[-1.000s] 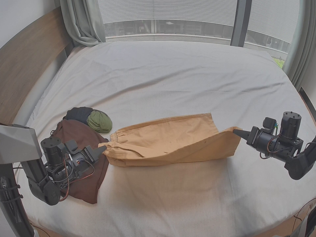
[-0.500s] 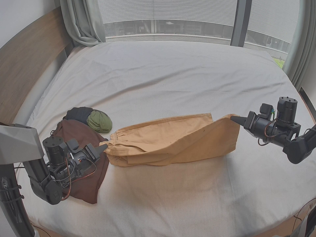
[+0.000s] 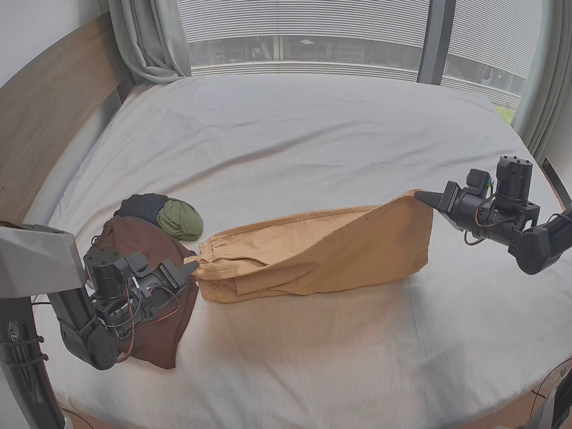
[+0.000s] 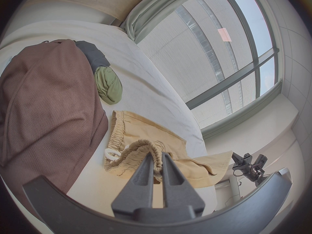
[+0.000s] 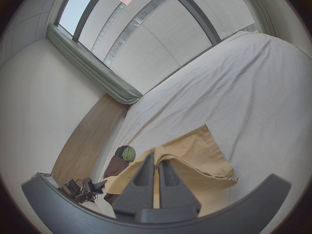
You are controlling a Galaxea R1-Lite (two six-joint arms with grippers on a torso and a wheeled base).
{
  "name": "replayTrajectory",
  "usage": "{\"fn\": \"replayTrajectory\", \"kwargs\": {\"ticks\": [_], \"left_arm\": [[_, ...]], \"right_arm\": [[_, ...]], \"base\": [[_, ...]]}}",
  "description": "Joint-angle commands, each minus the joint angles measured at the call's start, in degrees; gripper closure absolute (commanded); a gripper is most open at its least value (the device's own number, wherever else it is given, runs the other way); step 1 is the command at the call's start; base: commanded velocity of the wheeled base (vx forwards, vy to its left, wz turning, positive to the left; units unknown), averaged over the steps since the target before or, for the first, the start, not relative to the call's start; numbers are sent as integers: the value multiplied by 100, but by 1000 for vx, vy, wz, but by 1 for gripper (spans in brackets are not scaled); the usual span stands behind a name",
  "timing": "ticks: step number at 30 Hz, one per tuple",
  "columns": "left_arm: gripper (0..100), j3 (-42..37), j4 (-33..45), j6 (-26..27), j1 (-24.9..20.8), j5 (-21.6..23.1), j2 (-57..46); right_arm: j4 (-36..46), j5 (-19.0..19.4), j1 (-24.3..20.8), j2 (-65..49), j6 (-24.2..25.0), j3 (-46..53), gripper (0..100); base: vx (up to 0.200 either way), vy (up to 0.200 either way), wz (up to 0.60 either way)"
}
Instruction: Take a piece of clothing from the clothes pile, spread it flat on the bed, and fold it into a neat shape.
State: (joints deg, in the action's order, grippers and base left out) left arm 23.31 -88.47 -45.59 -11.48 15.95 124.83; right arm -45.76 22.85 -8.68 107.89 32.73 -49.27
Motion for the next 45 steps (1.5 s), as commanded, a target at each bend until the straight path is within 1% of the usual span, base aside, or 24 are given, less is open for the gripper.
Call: {"fn": "replayTrajectory", "kwargs": {"ticks": [1, 7, 12, 16, 21, 24, 26, 30, 38, 45], "left_arm": [[100, 86, -4, -2, -3, -4, 94], [100, 350, 5, -29, -12, -188, 208], [100, 517, 5, -20, -21, -232, 375], [100, 772, 5, -20, -21, -399, 569], [100, 974, 5, -29, -12, -434, 762], [100, 991, 5, -20, -12, -443, 797], [100, 1150, 5, -20, -12, -566, 929], [100, 1308, 5, -37, -3, -637, 1043], [100, 1413, 5, -73, 15, -637, 1140], [100, 1554, 5, -55, 41, -760, 1245]], "right_arm": [[68, 1, 42, 294, 5, -241, 100], [94, 9, 68, 620, 5, -522, 100], [85, 1, 59, 874, 14, -680, 100], [68, -43, 68, 1121, 14, -1014, 100], [85, -52, 68, 1393, 14, -1383, 100], [85, -52, 77, 1454, 14, -1436, 100], [76, -61, 77, 1745, 5, -1647, 100], [-12, -70, 77, 2008, -21, -1761, 100], [-135, -70, 165, 2395, -21, -2051, 100], [-574, -70, 156, 2615, -21, -2077, 100]], "base": [[0, 0, 0], [0, 0, 0], [0, 0, 0], [0, 0, 0], [0, 0, 0], [0, 0, 0], [0, 0, 0], [0, 0, 0], [0, 0, 0], [0, 0, 0]]}}
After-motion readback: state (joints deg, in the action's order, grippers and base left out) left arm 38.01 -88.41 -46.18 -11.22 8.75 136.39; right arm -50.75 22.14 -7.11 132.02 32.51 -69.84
